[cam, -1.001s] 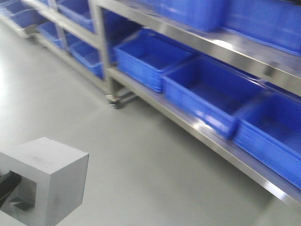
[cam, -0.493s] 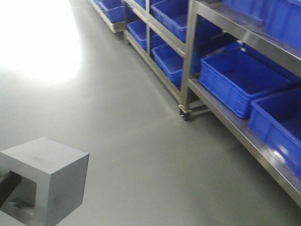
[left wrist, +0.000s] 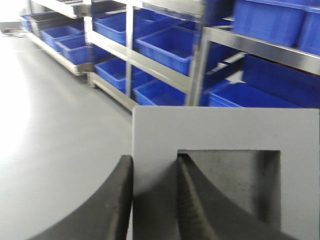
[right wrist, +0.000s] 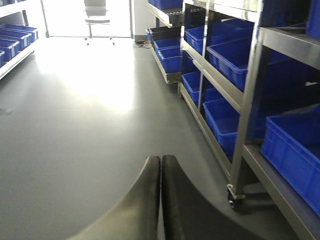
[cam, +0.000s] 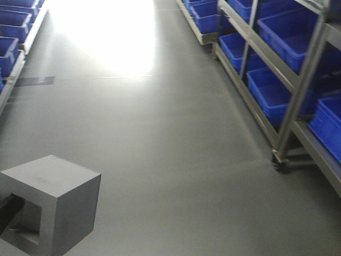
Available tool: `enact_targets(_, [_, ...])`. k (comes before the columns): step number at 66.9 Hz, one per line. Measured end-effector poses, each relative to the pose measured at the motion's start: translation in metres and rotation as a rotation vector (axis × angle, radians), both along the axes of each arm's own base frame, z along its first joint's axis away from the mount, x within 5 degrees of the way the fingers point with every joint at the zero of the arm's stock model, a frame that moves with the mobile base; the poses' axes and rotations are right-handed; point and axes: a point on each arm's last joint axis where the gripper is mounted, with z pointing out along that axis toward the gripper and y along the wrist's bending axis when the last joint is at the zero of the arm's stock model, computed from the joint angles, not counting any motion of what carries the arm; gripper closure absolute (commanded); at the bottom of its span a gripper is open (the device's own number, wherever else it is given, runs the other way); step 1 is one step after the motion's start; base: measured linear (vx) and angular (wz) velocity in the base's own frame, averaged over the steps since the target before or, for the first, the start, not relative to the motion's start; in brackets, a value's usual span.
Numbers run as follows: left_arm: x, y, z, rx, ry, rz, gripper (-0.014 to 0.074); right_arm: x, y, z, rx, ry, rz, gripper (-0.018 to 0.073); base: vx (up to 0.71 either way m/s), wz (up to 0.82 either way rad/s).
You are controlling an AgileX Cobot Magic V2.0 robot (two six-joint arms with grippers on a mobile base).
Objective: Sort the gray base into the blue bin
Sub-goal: 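Drive down the aisle between the blue bin shelves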
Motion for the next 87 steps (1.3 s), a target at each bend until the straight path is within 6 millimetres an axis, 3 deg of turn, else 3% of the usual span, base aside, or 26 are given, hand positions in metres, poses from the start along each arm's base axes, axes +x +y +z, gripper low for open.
enact_targets(24, [0.0000, 0.0000, 0.0000, 0.000, 0.000, 0.000, 0.0603, 0.0000, 0.0000, 0.0000, 0.000, 0.000, 0.000, 0.0564, 0.39, 0.29])
enact_targets(87, [0.0000, 0.0000, 0.0000, 0.000, 0.000, 0.000, 0.0603, 0.0000, 0.0000, 0.0000, 0.000, 0.000, 0.000, 0.0564, 0.46, 0.02])
